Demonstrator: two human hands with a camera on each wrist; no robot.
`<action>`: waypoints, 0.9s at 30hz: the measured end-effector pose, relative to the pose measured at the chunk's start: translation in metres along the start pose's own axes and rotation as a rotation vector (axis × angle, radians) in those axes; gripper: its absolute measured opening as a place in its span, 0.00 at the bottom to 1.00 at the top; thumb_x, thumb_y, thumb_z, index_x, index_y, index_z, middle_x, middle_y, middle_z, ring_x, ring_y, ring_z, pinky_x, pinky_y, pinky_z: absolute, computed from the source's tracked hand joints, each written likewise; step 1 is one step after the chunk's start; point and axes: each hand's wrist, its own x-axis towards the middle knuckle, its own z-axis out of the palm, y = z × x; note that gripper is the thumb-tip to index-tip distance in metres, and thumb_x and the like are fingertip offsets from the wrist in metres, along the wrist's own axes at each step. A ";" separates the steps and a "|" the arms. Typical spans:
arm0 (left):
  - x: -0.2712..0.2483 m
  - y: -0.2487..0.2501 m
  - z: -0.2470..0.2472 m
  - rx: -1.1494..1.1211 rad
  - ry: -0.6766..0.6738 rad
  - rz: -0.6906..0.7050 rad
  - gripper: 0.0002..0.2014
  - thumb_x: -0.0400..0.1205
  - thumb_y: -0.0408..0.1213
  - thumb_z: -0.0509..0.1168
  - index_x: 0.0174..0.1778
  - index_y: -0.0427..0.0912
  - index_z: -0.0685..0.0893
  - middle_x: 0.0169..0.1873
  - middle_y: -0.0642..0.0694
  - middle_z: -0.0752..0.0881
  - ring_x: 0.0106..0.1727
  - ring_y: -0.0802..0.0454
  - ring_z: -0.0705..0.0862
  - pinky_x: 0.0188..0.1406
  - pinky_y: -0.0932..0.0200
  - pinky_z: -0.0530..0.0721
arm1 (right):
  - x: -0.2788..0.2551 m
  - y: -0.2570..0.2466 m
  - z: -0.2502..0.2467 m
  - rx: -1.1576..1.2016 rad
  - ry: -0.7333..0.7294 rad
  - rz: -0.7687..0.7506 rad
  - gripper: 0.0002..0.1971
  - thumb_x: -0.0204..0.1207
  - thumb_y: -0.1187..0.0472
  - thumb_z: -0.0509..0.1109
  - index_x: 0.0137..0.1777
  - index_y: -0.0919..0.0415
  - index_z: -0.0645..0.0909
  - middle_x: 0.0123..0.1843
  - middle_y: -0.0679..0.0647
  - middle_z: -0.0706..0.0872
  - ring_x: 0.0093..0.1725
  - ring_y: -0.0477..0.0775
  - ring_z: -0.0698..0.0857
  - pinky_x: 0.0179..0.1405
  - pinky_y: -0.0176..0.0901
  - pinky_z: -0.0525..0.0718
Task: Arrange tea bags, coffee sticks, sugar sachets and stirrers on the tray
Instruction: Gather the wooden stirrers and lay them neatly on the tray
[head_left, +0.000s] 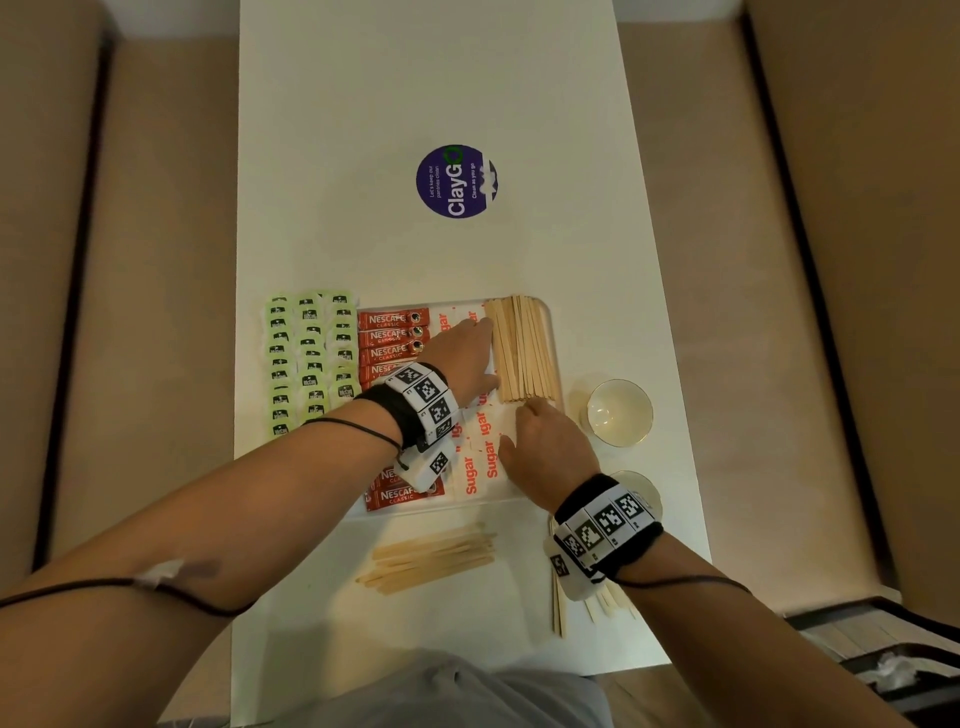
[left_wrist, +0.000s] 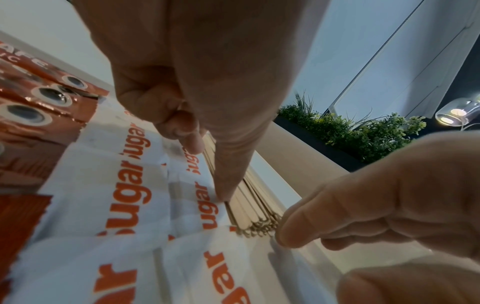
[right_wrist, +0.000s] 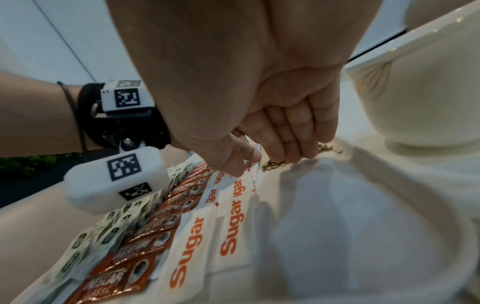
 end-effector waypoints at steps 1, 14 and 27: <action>0.000 0.000 0.000 -0.001 0.000 0.000 0.26 0.78 0.49 0.75 0.66 0.43 0.74 0.54 0.46 0.80 0.46 0.49 0.80 0.41 0.54 0.77 | -0.001 -0.002 0.001 0.004 -0.009 -0.025 0.12 0.84 0.56 0.63 0.53 0.65 0.82 0.55 0.58 0.84 0.49 0.58 0.85 0.50 0.51 0.88; 0.002 0.000 0.003 0.013 0.007 0.005 0.27 0.77 0.50 0.75 0.66 0.44 0.74 0.55 0.46 0.81 0.50 0.46 0.83 0.45 0.51 0.83 | 0.005 -0.004 0.003 -0.031 -0.063 -0.155 0.08 0.83 0.66 0.64 0.54 0.66 0.84 0.56 0.60 0.86 0.49 0.59 0.85 0.47 0.46 0.86; -0.029 -0.008 -0.003 0.001 0.015 0.021 0.37 0.80 0.51 0.73 0.81 0.41 0.67 0.66 0.43 0.81 0.61 0.44 0.83 0.57 0.50 0.85 | -0.009 -0.003 -0.010 0.042 -0.054 -0.082 0.13 0.84 0.61 0.61 0.60 0.62 0.84 0.59 0.55 0.86 0.49 0.57 0.86 0.46 0.52 0.88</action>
